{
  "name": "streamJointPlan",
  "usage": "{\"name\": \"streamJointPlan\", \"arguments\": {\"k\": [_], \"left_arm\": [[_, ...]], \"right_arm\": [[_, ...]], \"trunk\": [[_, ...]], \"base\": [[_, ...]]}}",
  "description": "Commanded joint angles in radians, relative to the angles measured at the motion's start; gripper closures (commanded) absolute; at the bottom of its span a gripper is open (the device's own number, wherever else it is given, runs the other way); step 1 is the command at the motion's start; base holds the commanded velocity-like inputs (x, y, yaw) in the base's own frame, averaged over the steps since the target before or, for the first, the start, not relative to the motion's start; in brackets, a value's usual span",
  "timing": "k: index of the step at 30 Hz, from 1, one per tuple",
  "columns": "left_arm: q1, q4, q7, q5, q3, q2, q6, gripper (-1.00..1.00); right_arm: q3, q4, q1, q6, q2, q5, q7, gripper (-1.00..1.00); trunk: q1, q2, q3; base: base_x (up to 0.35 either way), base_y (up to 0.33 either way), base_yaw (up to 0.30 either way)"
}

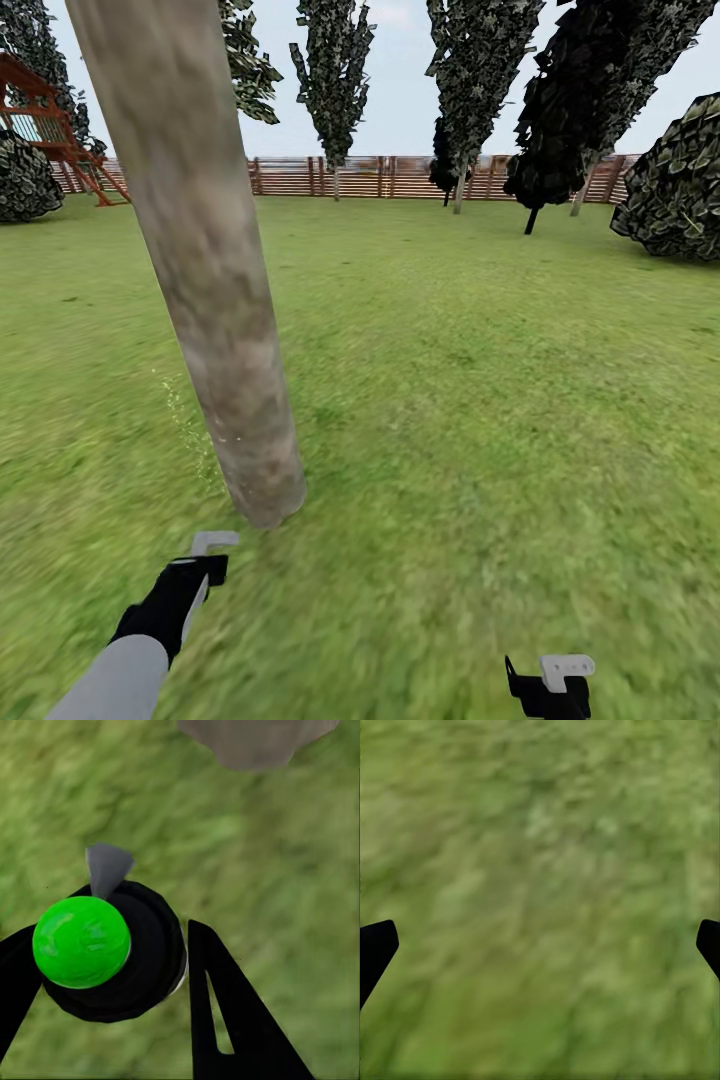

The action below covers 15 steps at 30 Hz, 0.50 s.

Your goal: In the garden, pick up the pesticide atomizer on the floor and spray pesticide onto both trees until each tree trunk is fully covered.

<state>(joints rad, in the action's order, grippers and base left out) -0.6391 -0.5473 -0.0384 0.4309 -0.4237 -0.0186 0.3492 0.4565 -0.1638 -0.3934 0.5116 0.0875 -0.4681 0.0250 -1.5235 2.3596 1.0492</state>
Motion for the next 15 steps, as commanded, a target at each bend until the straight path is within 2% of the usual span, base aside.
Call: {"name": "streamJointPlan", "arguments": {"k": [1,2,3,4,5,6,7,12,15], "left_arm": [[0.002,-0.001,0.001,0.003,-0.006,0.02,0.004,1.0],[0.003,0.0,0.004,0.0,-0.007,0.053,0.004,1.0],[0.003,0.001,0.006,-0.005,-0.008,0.075,0.005,1.0],[0.004,0.0,0.006,-0.029,-0.009,0.097,0.005,1.0],[0.004,-0.002,0.005,-0.054,-0.007,0.106,0.004,1.0],[0.004,-0.001,0.004,-0.077,-0.006,0.111,0.003,1.0],[0.004,0.0,0.003,-0.086,-0.004,0.109,0.003,1.0],[0.004,0.002,0.0,-0.094,-0.004,0.101,-0.001,1.0],[0.004,0.005,-0.001,-0.095,-0.004,0.099,-0.002,1.0]], "right_arm": [[0.007,0.001,-0.001,0.004,0.0,-0.01,0.003,-1.0],[0.007,0.001,-0.001,0.004,0.0,-0.01,0.004,-1.0],[0.007,0.001,-0.001,0.004,0.0,-0.009,0.004,-1.0],[0.007,0.001,-0.001,0.004,0.0,-0.009,0.004,-1.0],[0.007,0.001,-0.001,0.004,-0.001,-0.009,0.004,-1.0],[0.007,0.001,-0.001,0.004,-0.001,-0.009,0.004,-1.0],[0.007,0.001,-0.001,0.004,-0.001,-0.009,0.004,-1.0],[0.007,0.001,-0.001,0.004,-0.002,-0.009,0.004,-1.0],[0.008,0.001,-0.001,0.004,-0.001,-0.009,0.004,-1.0]], "trunk": [[0.0,0.0,0.001],[0.0,0.0,0.001],[0.0,0.0,0.001],[0.0,0.0,0.001],[0.0,0.0,0.001],[0.0,0.0,0.001],[0.0,0.0,0.001],[0.0,0.0,0.001],[0.0,0.0,0.001]], "base": [[0.0,0.0,0.0],[0.0,0.0,0.0],[0.0,0.0,0.0],[0.0,0.0,0.0],[0.0,0.0,0.084],[0.0,0.0,0.198],[0.0,0.0,0.245],[0.0,-0.097,0.253],[0.0,-0.248,0.077]]}}
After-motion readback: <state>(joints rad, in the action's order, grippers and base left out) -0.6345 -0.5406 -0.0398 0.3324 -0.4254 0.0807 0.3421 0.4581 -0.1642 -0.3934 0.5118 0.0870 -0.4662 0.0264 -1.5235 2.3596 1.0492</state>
